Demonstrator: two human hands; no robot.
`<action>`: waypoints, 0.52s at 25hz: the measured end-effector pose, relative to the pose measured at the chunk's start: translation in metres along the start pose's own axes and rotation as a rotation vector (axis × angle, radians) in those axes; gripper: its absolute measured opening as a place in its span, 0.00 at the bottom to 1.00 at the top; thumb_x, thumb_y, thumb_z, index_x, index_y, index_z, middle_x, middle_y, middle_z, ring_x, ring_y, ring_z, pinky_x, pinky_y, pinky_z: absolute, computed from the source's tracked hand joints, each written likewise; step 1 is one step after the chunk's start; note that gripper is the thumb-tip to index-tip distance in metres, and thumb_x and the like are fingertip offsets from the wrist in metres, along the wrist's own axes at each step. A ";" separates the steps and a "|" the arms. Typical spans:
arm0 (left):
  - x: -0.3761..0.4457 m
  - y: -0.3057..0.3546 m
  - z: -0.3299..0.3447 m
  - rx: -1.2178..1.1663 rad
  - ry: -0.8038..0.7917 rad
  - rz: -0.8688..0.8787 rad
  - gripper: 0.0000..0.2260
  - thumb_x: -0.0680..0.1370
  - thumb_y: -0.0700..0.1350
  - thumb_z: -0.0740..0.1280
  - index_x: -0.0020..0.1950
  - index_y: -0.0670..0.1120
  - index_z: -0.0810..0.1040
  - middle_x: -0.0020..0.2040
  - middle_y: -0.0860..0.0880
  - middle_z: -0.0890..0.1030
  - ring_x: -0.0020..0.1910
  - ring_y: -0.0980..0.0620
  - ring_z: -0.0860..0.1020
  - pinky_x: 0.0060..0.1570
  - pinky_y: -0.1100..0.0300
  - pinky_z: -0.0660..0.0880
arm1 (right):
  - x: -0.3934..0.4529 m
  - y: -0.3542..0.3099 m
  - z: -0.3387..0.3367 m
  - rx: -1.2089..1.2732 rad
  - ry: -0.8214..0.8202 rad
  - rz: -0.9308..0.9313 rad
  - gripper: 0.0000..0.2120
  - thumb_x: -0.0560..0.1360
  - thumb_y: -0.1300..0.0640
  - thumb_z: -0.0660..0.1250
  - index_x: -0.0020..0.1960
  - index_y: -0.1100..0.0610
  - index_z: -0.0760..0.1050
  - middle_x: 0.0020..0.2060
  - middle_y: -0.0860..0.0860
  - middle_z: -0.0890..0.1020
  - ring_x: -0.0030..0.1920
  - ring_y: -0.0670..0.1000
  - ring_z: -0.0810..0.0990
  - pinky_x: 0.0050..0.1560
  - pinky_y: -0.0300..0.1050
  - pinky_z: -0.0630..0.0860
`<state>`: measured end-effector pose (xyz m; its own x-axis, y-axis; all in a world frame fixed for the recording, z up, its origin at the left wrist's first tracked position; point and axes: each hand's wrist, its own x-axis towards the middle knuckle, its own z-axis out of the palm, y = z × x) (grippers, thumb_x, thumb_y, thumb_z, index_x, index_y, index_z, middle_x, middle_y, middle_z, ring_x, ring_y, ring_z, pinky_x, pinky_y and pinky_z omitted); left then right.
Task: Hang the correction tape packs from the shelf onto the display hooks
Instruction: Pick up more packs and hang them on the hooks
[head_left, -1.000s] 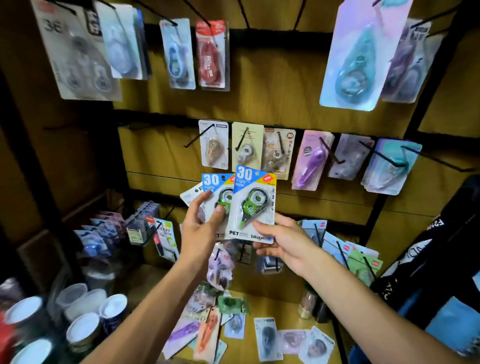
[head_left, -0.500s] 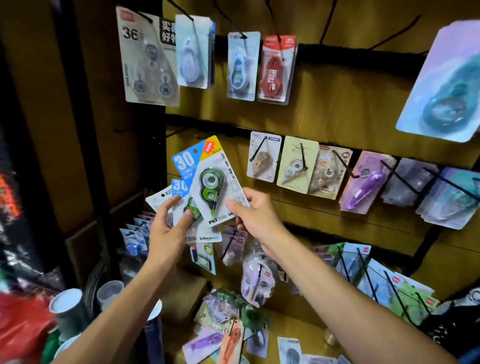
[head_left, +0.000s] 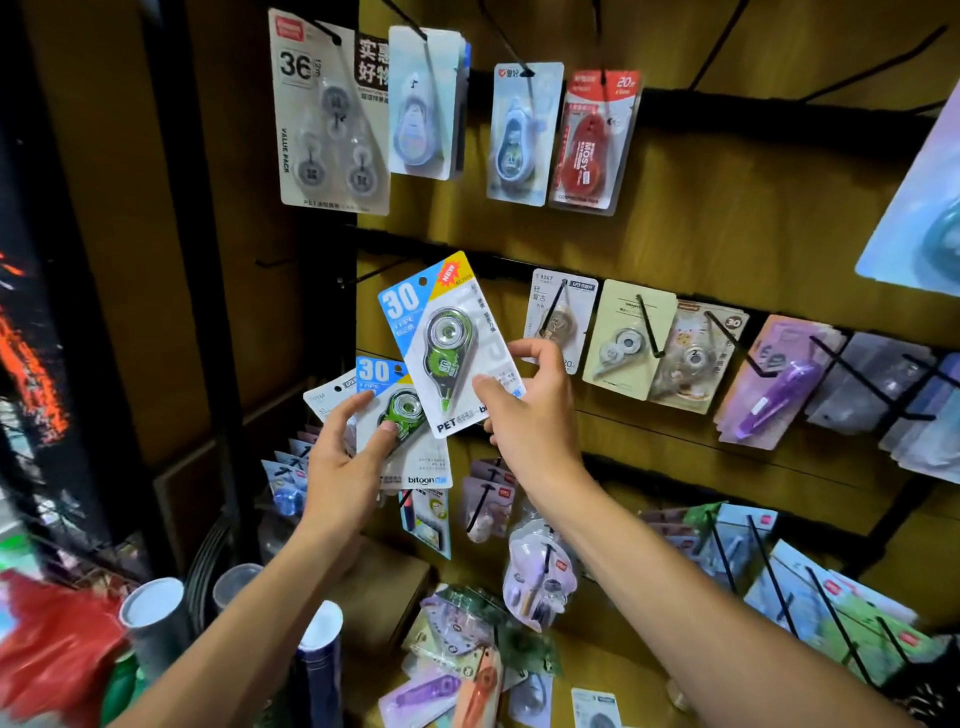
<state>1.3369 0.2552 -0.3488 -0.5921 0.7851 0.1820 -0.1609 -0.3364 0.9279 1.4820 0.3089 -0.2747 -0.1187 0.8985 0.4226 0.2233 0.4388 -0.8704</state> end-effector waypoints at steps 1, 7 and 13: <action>0.000 -0.001 0.000 0.005 -0.001 -0.002 0.16 0.79 0.39 0.67 0.66 0.49 0.73 0.58 0.43 0.82 0.39 0.54 0.85 0.34 0.61 0.80 | -0.002 0.001 0.001 -0.003 -0.005 -0.019 0.16 0.67 0.48 0.67 0.51 0.40 0.65 0.49 0.50 0.82 0.48 0.59 0.81 0.44 0.60 0.81; -0.001 0.000 -0.004 0.007 0.010 -0.009 0.16 0.79 0.40 0.67 0.66 0.50 0.73 0.57 0.45 0.82 0.39 0.54 0.85 0.33 0.59 0.81 | -0.011 -0.002 -0.003 0.060 0.043 -0.087 0.14 0.74 0.58 0.66 0.51 0.43 0.64 0.48 0.51 0.81 0.43 0.59 0.80 0.41 0.60 0.79; 0.003 0.005 -0.002 0.002 0.023 0.004 0.16 0.79 0.40 0.67 0.66 0.50 0.73 0.56 0.46 0.82 0.39 0.55 0.84 0.31 0.61 0.79 | 0.005 0.000 0.006 0.034 -0.011 -0.070 0.10 0.76 0.61 0.63 0.50 0.45 0.76 0.45 0.36 0.76 0.47 0.51 0.80 0.48 0.59 0.81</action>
<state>1.3326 0.2549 -0.3447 -0.6109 0.7715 0.1778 -0.1568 -0.3380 0.9280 1.4760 0.3136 -0.2741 -0.1435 0.8653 0.4804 0.1807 0.5001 -0.8469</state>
